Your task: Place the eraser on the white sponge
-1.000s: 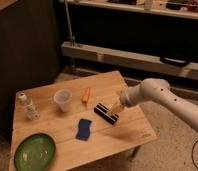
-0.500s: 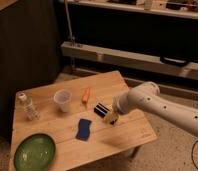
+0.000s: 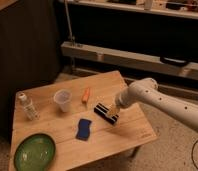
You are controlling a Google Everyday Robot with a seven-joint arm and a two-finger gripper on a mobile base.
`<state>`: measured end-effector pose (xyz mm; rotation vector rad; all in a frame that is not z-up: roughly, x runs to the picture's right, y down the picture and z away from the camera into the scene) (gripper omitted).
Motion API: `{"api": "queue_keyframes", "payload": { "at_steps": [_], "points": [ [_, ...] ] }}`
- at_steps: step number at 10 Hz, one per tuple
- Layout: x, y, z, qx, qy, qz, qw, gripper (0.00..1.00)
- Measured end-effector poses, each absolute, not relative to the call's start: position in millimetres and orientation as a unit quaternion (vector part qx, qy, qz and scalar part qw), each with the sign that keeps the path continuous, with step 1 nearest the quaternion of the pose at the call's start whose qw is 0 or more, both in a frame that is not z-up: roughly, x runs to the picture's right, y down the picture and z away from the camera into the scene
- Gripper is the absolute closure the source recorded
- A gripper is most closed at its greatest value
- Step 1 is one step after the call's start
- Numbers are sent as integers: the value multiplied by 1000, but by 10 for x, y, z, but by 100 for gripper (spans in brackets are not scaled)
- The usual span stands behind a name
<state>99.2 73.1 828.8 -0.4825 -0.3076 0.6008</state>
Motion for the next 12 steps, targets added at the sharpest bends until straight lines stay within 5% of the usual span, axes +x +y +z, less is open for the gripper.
{"api": "queue_keyframes", "payload": {
  "at_steps": [4, 12],
  "points": [
    [1150, 543, 8936, -250, -153, 294, 910, 20],
    [634, 813, 8742, -270, -168, 275, 907, 20]
  ]
}}
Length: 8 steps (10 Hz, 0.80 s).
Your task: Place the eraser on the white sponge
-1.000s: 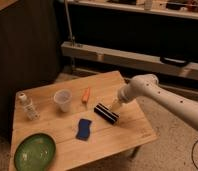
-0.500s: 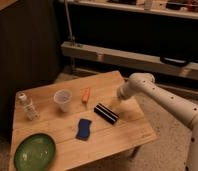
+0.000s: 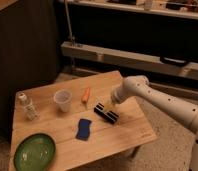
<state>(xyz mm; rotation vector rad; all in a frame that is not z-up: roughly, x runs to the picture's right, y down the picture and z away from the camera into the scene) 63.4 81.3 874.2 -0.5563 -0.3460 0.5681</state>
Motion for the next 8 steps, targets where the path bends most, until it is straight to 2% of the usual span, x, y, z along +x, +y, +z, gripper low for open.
{"api": "queue_keyframes", "payload": {
  "at_steps": [4, 8],
  "points": [
    [479, 1155, 8701, -290, -149, 278, 903, 20],
    [568, 1265, 8775, -296, -127, 295, 899, 20]
  ]
}}
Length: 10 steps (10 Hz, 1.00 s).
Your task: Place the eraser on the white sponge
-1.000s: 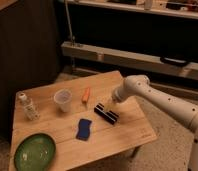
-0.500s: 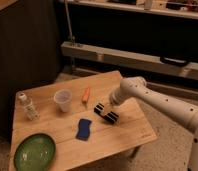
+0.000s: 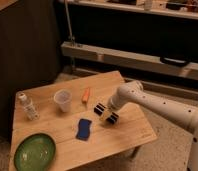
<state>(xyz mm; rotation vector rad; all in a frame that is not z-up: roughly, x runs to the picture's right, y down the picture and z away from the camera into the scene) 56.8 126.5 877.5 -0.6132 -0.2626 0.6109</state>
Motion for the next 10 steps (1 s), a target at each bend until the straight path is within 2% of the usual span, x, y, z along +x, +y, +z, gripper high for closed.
{"api": "queue_keyframes", "payload": {
  "at_steps": [5, 7, 10],
  "points": [
    [683, 1345, 8878, -304, -110, 311, 894, 20],
    [718, 1391, 8934, -311, -103, 315, 891, 33],
    [710, 1382, 8953, -313, -105, 315, 890, 64]
  ]
}}
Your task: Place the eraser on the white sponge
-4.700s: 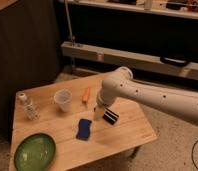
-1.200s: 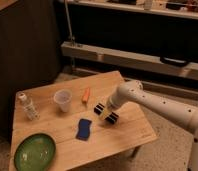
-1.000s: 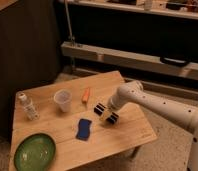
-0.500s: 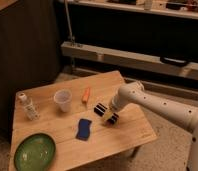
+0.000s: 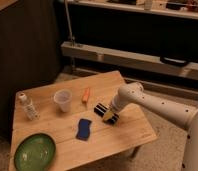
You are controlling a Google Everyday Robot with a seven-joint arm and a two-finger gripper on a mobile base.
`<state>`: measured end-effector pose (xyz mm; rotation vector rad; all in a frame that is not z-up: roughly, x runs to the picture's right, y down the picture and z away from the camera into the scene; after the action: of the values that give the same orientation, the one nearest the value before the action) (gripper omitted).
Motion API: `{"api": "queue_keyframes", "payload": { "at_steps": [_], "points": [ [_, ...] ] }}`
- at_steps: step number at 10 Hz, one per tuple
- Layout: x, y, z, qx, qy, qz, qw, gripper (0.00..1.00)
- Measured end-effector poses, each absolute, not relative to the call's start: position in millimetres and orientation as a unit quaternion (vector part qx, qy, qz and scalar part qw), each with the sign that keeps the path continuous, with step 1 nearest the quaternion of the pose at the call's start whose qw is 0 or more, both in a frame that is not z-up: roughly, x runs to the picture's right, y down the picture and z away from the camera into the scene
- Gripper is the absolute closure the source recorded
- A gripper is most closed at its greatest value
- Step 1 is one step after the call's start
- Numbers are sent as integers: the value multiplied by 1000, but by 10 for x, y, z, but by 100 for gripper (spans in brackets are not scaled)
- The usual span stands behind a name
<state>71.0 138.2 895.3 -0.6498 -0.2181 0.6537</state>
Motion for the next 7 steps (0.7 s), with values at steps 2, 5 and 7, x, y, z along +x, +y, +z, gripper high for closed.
{"api": "queue_keyframes", "payload": {
  "at_steps": [2, 5, 7],
  "points": [
    [688, 1298, 8877, -305, -115, 313, 892, 86],
    [489, 973, 8501, -291, -143, 270, 906, 100],
    [246, 881, 8304, -302, -158, 225, 913, 100]
  ]
}}
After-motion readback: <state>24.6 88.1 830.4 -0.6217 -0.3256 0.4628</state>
